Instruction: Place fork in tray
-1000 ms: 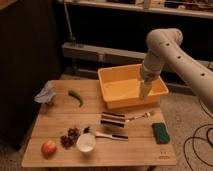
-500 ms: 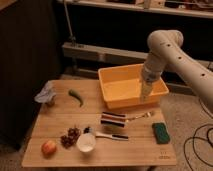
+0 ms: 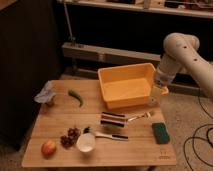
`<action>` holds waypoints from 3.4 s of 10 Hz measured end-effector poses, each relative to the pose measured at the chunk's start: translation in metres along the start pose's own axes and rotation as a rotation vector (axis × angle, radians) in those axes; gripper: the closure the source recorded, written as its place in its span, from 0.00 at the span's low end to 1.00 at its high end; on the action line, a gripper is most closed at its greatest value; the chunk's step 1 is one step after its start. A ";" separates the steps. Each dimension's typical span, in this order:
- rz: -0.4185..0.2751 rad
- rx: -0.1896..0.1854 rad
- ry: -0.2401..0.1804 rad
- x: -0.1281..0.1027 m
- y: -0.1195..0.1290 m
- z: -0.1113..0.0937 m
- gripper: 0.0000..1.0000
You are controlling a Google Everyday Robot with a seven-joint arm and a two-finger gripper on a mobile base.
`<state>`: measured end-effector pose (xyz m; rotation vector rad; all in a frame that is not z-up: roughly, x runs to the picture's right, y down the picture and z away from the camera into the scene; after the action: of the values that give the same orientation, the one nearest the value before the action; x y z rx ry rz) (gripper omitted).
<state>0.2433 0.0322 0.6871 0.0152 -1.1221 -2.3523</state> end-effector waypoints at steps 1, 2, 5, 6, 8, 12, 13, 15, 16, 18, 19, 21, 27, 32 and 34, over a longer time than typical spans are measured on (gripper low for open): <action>0.075 0.029 0.003 -0.011 0.001 0.002 0.26; 0.137 0.046 0.002 -0.018 0.001 0.004 0.26; 0.291 0.079 -0.001 -0.039 0.004 0.016 0.26; 0.310 0.080 0.002 -0.040 0.004 0.018 0.26; 0.332 0.070 0.038 -0.048 0.005 0.018 0.26; 0.337 0.037 0.093 -0.058 0.008 0.016 0.26; 0.349 0.033 0.087 -0.062 0.009 0.016 0.26; 0.370 0.018 0.089 -0.068 0.011 0.016 0.26; 0.376 0.017 0.091 -0.071 0.012 0.017 0.26; 0.397 0.010 0.087 -0.072 0.015 0.018 0.26; 0.416 0.009 0.087 -0.071 0.016 0.018 0.26; 0.497 -0.010 0.085 -0.074 0.021 0.016 0.26; 0.753 -0.047 0.143 -0.075 0.028 0.008 0.26; 0.753 -0.058 0.138 -0.071 0.027 0.009 0.26; 0.825 -0.067 0.159 -0.072 0.031 0.008 0.26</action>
<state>0.3181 0.0554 0.6997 -0.2359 -0.7640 -1.6110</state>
